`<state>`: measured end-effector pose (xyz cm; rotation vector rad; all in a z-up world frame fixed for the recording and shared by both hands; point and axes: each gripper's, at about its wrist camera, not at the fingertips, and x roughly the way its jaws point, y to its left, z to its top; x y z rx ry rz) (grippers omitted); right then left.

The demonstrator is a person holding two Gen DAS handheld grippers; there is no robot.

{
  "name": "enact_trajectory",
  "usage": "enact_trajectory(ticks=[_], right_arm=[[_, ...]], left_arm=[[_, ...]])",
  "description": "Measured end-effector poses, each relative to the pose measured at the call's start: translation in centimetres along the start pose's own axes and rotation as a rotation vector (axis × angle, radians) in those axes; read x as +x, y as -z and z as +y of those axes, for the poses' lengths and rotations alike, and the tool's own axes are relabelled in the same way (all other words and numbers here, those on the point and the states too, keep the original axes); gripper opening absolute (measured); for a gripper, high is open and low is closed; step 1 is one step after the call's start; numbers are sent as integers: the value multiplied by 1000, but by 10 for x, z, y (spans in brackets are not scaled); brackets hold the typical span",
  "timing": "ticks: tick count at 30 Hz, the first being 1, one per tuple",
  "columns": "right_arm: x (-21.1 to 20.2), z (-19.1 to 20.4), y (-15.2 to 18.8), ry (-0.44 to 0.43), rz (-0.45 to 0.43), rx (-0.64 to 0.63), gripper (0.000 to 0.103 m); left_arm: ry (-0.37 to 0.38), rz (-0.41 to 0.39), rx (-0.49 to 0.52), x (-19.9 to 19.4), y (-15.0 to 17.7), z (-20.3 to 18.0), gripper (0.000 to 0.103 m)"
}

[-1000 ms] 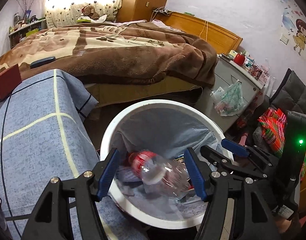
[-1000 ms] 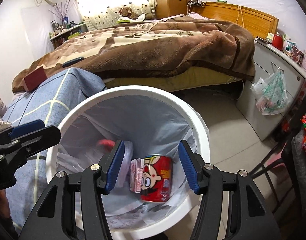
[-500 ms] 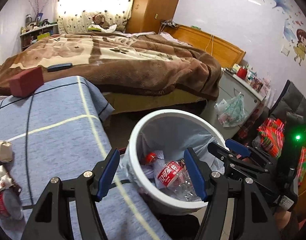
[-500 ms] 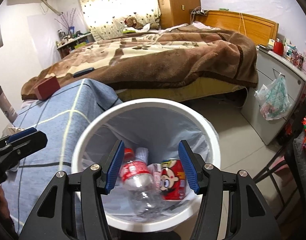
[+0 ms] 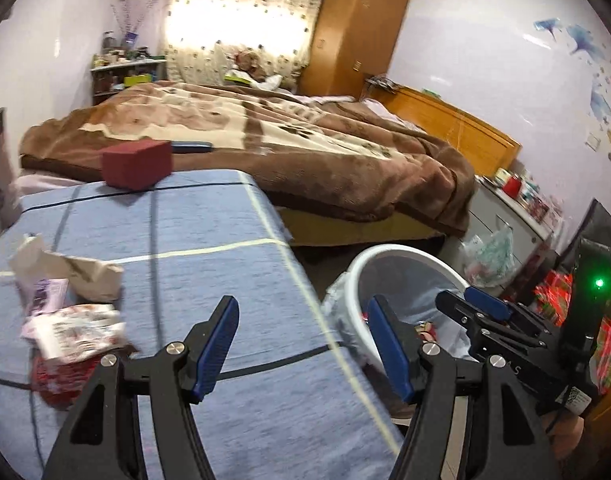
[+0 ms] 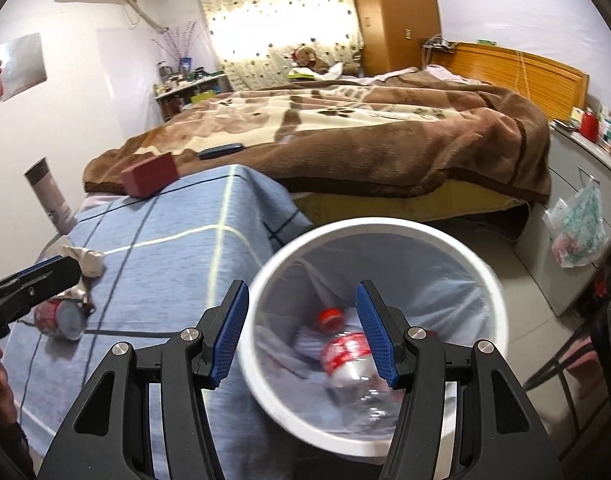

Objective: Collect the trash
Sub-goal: 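Move both tools back over the trash on the table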

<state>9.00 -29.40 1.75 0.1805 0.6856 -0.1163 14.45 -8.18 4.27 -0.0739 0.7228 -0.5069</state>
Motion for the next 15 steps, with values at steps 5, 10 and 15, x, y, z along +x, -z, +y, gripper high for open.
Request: enact_trajectory(ticks=[5,10,15], right_arm=[[2,19,1,-43,2,-34,57],[6,40,4,-87,16,-63,57],[8,63,8,-139,31,-102,57]], left_arm=[[-56,-32,-43,-22,4,33,69],[-120,-62,-94,-44,11,67,70],[-192,-76,-151,-63,21,105,71]])
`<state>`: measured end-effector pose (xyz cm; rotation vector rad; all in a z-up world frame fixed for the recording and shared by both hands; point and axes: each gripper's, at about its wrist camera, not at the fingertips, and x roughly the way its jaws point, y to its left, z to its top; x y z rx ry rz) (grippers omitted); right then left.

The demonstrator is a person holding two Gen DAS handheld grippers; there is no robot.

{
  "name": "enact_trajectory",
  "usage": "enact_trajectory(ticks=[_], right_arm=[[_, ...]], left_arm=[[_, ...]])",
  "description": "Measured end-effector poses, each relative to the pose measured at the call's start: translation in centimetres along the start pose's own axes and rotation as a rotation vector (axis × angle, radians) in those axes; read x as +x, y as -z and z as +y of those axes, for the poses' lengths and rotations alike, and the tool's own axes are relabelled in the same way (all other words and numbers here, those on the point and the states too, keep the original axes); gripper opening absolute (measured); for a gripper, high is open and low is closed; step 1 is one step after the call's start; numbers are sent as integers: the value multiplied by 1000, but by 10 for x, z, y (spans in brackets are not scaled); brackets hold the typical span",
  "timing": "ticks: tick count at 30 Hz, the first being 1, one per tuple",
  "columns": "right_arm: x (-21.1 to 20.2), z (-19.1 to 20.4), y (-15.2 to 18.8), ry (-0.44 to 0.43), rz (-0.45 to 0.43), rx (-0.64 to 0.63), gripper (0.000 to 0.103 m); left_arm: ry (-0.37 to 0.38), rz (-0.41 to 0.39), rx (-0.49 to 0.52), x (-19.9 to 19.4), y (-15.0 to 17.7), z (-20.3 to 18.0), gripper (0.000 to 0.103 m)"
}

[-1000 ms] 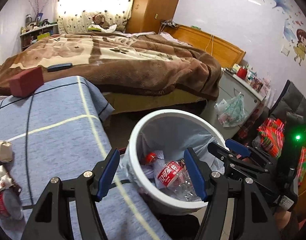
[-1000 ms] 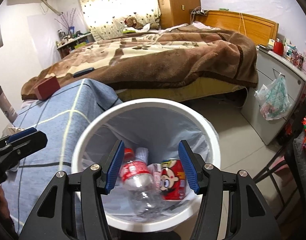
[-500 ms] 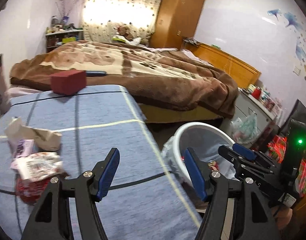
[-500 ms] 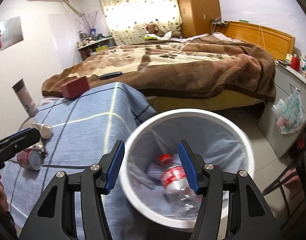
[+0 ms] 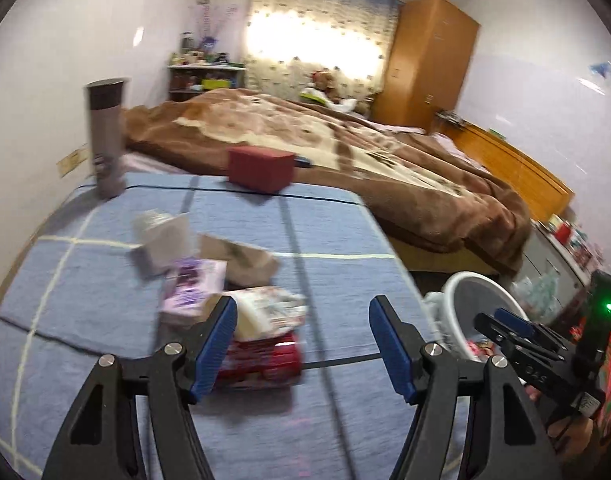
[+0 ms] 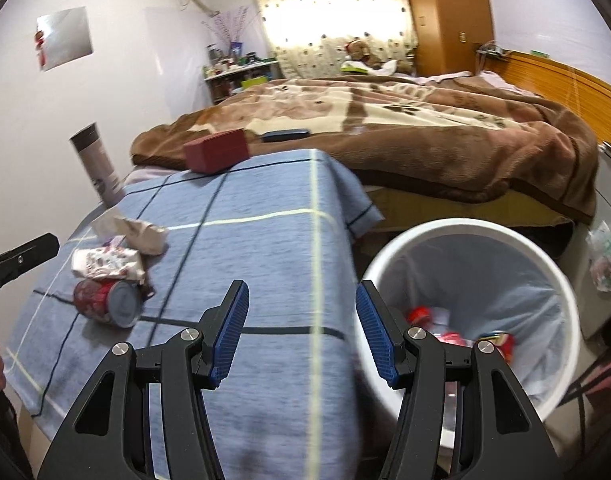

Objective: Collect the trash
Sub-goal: 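Move both tools back over the trash on the table, then grasp the red Drink Milk can with the left tool while the right tool grasps the patterned paper cup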

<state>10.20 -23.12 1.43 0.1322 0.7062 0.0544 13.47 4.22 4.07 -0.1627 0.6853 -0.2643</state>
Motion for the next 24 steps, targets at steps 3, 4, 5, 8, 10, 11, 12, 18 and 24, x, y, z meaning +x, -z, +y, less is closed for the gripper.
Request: enact_trajectory(ticks=[3,4,5,8,10,11,12,18,24], right_arm=[[4,17,1,-37,10,-20,57],[5,22,1,-51,15,-29,57],[7,27,1,-60,18,-39,57],[11,43,1,-93,24,-80,57],[13,54,1,-121,28,-101,57],[14,57,0,-135,30,-106,57],[15,62,-1,-154,32,-109,57],[12,95,-7,-249,14,-161,57],[18,143,-13,-328,15,-282,57]], left_arm=[[-36,-4,-35,-6,4,22,71],[-46,-5,-39,-10,6,31,71],[-57,-2,-48,-11,8,38,71],[-81,5,-73,-14,11,56,71],[-96,5,-83,-15,13,64,71],[-102,8,-89,-15,13,69,71],[-106,12,-97,-16,15,73,71],[-118,29,-116,-14,22,91,71],[-127,43,-139,-12,25,104,71]])
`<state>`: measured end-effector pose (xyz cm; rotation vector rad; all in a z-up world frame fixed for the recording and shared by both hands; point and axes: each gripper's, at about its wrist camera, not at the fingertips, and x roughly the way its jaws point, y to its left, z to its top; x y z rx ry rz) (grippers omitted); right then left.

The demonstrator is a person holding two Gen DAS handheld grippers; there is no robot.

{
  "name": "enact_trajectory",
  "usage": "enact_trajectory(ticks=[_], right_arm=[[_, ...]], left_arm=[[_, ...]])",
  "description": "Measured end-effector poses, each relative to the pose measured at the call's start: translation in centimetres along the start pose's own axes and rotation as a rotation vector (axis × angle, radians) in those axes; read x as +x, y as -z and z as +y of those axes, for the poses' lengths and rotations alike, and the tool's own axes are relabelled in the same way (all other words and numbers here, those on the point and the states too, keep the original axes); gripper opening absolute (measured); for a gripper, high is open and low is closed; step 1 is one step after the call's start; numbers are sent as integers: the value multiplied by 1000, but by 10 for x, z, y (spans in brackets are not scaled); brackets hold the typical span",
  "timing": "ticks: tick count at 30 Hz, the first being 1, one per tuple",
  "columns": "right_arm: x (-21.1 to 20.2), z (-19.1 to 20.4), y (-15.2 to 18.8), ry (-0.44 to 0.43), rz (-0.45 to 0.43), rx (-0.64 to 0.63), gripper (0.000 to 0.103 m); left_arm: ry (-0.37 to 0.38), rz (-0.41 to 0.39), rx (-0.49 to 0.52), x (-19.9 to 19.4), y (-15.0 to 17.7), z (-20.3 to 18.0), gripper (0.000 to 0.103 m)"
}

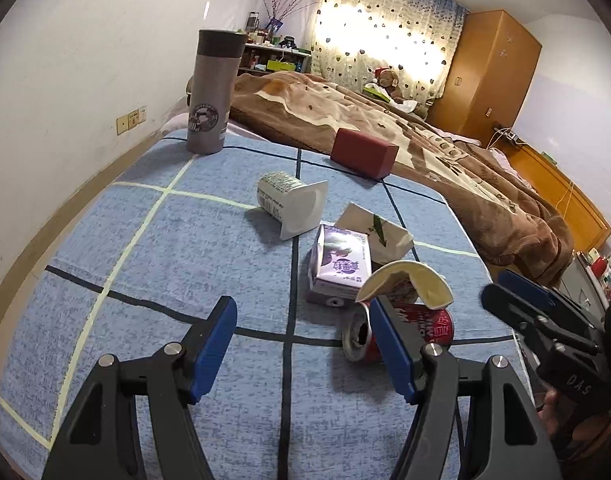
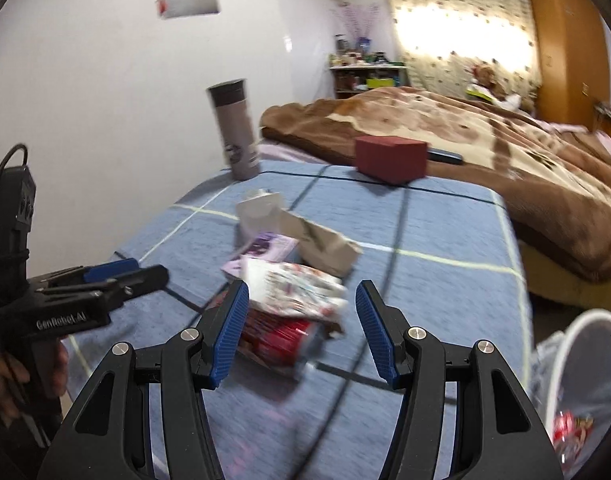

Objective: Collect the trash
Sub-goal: 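Grasp the red Drink Milk can with the left tool while the right tool grasps the patterned paper cup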

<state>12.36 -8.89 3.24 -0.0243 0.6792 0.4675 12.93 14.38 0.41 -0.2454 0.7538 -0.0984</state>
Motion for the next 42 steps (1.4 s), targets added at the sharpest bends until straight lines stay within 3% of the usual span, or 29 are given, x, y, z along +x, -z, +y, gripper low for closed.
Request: enact_trajectory(ticks=[3,8,16,26,33,35,42], right_arm=[[16,14,-4,-22,38,-41,57],[31,10,-4,111,98,-61,57],[15,-47,12,305,111,68,57],[3,-70,25,357,189,97,57],[11,-84,20,212,105,272,57],[18,-82,16,181,83,270,57],[48,-80,7,133,151,262,57]], left_arm=[[-8,12,1,4,0,4,71],[17,18,-18,9,-3,6,71],[62,44,23,19,-2,-7,71],[158,56,121,32,-5,-42,71],[223,116,273,50,-4,-73,71],[196,124,304,54,0,-77,71],[230,184,348,58,11,-79,72]])
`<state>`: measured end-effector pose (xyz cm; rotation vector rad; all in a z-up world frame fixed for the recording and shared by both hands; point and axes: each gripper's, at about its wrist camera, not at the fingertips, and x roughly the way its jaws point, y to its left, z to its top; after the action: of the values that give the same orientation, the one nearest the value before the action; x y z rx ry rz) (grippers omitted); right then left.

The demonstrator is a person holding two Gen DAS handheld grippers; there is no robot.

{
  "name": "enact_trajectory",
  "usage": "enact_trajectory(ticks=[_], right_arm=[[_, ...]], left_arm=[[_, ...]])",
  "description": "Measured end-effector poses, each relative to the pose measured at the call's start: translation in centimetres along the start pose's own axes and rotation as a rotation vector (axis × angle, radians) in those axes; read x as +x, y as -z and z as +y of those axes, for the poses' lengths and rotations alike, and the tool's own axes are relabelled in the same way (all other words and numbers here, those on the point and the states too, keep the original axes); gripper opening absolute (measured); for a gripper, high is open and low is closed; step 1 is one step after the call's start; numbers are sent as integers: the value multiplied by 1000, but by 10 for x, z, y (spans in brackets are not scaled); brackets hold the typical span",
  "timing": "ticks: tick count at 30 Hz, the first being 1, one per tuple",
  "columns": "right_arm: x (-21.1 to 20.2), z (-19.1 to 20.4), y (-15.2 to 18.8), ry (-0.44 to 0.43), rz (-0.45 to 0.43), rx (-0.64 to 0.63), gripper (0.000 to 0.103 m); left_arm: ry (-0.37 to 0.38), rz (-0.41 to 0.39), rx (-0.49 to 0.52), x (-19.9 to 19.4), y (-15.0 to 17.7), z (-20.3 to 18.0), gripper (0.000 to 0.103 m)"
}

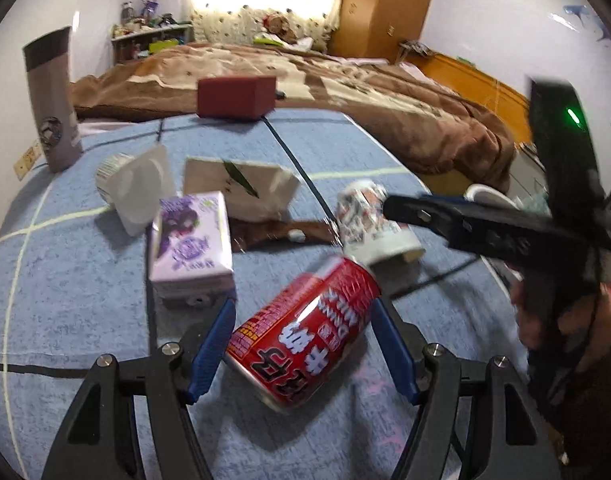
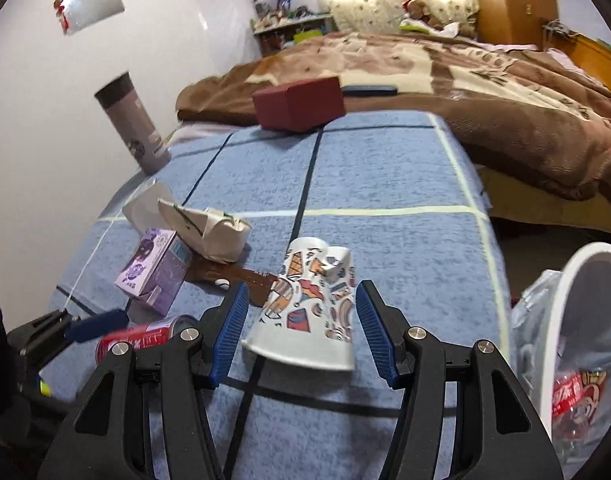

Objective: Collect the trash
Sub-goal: 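Grasp the red Drink Milk can with the left tool while the right tool grasps the patterned paper cup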

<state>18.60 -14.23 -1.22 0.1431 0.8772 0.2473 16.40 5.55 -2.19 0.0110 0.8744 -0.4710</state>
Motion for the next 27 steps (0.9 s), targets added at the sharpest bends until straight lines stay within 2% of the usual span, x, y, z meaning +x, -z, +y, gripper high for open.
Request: enact_trajectory(ticks=[6,8,13,15,20,25,27], right_arm=[[10,2,-1,53,41,-33,57],[13,0,0,66,51,-35,57],[9,-5,2,65,49,-31,57],[10,-5,2,59,56,-39,57],[15,-9,3,8,108,13,57],[19,2,2,60,90,-55,57],[18,1,3,60,81,-48,57]], left_arm=[[28,25,23,0,7,-7,72],[17,36,21,4,6,-7,72],[17,38,-12,14,0,-7,72],[-4,50,-15,20,0,-6,72],[-25,41,-78,25,-3,3,72],[-38,38,-115,25,1,11,72],[-40,43,-125,26,2,13,68]])
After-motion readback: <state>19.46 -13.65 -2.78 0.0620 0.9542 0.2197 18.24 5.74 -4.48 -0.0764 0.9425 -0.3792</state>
